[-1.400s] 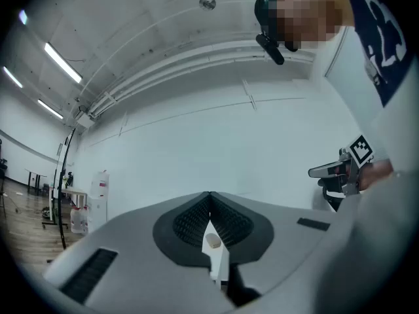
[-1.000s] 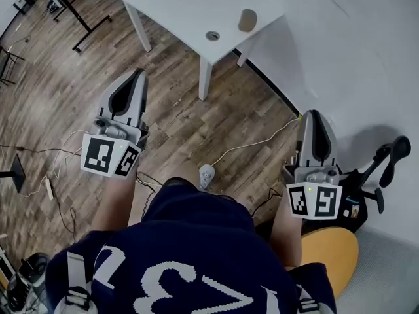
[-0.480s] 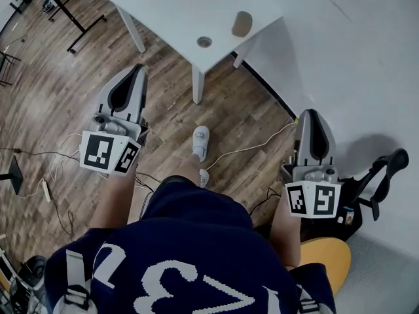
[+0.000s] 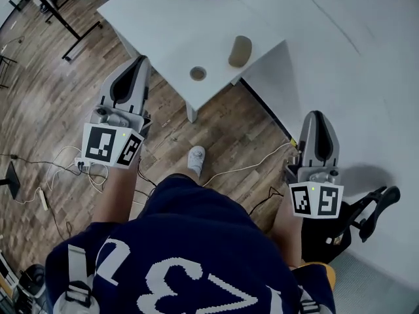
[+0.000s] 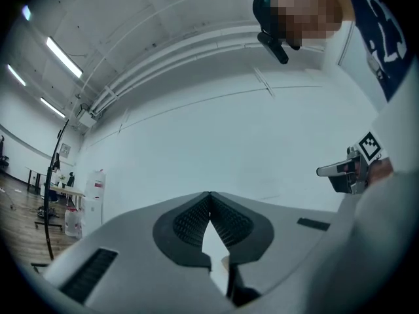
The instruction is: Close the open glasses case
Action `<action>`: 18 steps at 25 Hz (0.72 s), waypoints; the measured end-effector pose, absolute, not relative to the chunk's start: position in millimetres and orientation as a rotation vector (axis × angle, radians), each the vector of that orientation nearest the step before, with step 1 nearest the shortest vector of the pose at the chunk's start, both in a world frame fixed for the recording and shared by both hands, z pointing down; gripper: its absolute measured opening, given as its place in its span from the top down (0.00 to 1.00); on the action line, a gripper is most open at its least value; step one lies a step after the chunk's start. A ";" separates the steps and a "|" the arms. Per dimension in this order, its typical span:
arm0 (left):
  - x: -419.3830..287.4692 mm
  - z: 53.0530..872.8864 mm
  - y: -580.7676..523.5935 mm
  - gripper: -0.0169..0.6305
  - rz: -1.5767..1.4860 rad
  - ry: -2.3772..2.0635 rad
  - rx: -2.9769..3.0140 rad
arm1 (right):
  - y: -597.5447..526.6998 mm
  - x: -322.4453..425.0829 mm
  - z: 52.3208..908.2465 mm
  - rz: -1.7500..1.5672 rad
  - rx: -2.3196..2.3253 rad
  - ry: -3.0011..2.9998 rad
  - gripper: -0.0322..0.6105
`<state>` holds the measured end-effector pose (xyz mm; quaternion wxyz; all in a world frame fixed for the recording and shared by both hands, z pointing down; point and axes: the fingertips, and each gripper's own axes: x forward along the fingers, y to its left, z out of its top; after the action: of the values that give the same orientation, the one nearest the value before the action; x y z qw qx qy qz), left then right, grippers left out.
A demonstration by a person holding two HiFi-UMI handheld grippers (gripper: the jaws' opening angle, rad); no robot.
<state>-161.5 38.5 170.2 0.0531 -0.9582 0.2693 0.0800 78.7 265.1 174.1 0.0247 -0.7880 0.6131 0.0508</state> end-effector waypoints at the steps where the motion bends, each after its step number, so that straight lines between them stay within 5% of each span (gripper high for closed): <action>1: -155.3 168.3 27.1 0.95 0.249 0.821 -2.911 | 252.4 85.7 171.0 0.163 -2.424 1.895 0.88; 18: -107.0 174.1 -76.2 0.95 0.210 1.032 -2.826 | 101.7 170.2 182.3 0.109 -2.255 2.066 0.88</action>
<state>-107.0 -76.2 174.1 0.0629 -0.9351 0.3417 0.0696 170.2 101.7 182.3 0.0407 -0.7362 0.6746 0.0355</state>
